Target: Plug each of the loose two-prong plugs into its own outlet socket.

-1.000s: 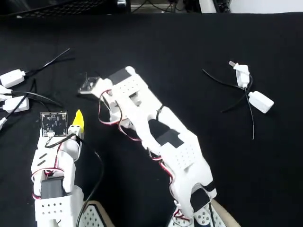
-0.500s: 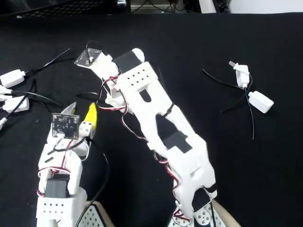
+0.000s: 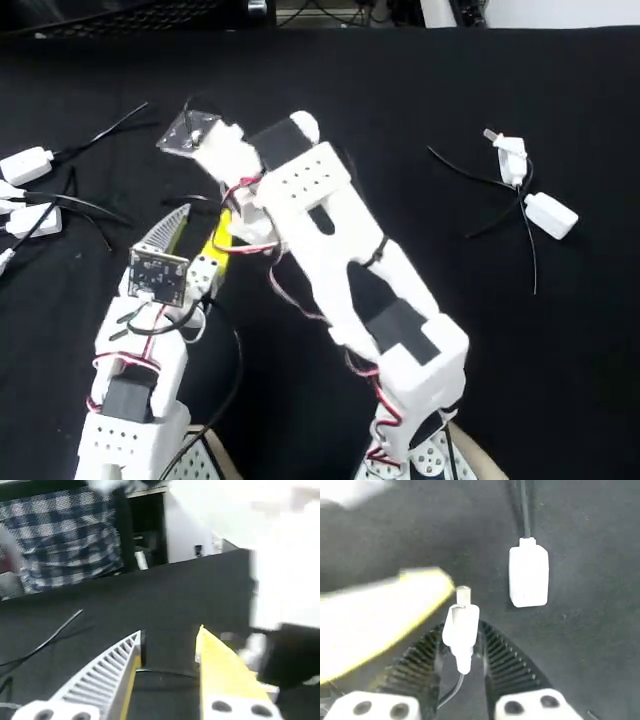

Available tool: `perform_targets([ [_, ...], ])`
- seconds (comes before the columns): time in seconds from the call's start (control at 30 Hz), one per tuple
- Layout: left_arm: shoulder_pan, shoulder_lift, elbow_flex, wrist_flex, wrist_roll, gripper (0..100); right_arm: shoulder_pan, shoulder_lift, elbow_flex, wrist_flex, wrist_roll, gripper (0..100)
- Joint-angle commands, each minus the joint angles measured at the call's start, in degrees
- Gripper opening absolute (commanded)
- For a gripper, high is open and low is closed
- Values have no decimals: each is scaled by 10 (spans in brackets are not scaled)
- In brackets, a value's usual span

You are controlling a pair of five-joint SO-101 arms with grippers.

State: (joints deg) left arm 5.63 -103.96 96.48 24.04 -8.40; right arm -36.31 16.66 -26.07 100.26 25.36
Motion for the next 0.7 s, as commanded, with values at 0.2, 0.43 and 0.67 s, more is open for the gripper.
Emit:
perform_targets([
  [0.2, 25, -2, 9, 1, -1, 184, -12, -64, 8, 8, -21, 11],
  [0.43, 28, -1, 9, 47, -1, 184, -25, -116, 13, 8, -25, 11],
  [0.67, 26, -1, 9, 84, -1, 184, -21, -126, 25, 7, -19, 11],
])
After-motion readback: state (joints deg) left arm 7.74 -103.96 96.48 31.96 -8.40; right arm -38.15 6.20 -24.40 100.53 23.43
